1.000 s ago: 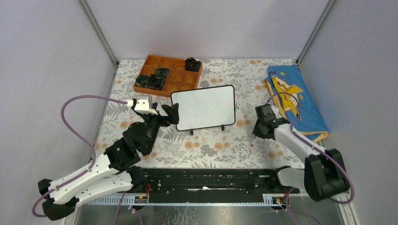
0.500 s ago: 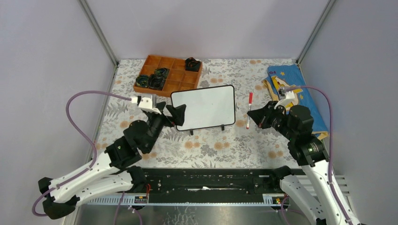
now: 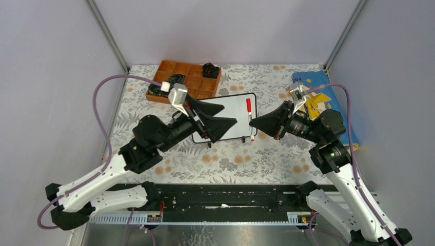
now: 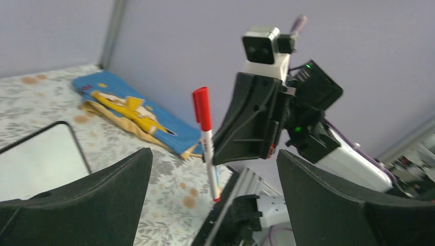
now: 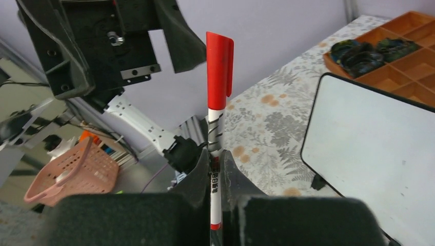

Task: Write a sentence on the whiteboard
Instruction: Open the whiteboard marker at the center of the board.

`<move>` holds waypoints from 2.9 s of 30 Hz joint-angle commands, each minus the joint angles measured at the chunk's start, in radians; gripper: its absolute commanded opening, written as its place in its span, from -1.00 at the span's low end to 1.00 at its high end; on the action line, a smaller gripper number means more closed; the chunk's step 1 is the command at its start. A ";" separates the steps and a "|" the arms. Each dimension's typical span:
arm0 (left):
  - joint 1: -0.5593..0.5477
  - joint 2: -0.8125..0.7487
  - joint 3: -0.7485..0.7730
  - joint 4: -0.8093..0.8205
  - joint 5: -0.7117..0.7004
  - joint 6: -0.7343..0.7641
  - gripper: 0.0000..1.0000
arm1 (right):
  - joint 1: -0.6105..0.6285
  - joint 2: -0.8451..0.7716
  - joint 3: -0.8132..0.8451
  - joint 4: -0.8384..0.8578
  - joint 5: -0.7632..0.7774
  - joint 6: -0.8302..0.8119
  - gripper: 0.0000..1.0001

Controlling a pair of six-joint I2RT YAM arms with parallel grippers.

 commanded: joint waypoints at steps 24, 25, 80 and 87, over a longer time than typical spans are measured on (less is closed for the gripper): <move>0.025 0.191 0.140 0.187 0.275 -0.207 0.35 | 0.093 -0.008 0.092 0.100 -0.123 0.035 -1.00; 0.025 0.193 0.140 0.188 0.275 -0.213 0.29 | 0.092 -0.009 0.092 0.097 -0.125 0.035 -1.00; 0.026 0.146 0.038 0.258 0.215 -0.263 -1.00 | 0.094 -0.045 0.037 0.156 -0.097 0.182 0.57; 0.025 0.054 -0.051 0.285 0.122 -0.282 -1.00 | 0.122 -0.005 -0.038 0.386 -0.108 0.378 0.63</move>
